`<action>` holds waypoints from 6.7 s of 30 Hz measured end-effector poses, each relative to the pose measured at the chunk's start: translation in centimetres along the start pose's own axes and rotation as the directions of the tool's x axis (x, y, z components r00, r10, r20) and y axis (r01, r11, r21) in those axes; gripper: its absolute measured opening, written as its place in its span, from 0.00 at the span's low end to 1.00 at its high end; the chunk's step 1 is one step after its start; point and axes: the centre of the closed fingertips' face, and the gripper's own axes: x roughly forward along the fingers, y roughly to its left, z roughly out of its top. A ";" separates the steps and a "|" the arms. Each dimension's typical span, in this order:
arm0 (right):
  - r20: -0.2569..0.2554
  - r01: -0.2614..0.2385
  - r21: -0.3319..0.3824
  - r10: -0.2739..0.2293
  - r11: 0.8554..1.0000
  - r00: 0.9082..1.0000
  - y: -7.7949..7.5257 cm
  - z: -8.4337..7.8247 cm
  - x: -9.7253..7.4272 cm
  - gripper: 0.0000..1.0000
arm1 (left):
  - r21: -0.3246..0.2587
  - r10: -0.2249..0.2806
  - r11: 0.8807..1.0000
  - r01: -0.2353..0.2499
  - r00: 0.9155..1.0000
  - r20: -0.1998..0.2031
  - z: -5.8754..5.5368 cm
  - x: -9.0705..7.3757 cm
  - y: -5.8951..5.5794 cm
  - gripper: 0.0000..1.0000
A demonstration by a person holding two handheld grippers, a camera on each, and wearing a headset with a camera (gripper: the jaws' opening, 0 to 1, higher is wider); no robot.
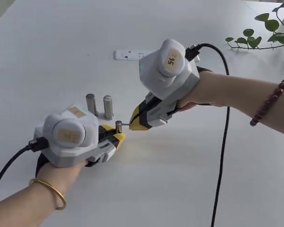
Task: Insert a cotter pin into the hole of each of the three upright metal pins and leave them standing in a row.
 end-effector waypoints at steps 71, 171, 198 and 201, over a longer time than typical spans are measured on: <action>0.079 0.042 0.050 -0.046 0.998 0.996 -0.4 2.1 1.1 0.04 | -0.063 0.038 0.997 -0.037 0.999 0.015 -0.4 0.5 0.3 0.07; 0.161 0.220 0.443 -0.319 0.869 0.934 -7.0 3.8 3.0 0.11 | -0.121 0.045 0.992 -0.042 0.999 0.021 0.8 -7.5 -0.3 0.63; 0.130 0.276 0.439 -0.364 0.855 0.922 -7.3 1.8 1.0 0.08 | -0.067 0.070 0.995 -0.070 0.998 0.002 0.6 -8.1 -0.1 0.62; 0.120 0.289 0.426 -0.370 0.857 0.921 -6.7 1.3 0.3 0.08 | -0.067 0.074 0.995 -0.074 0.997 0.003 0.6 -8.2 -0.2 0.62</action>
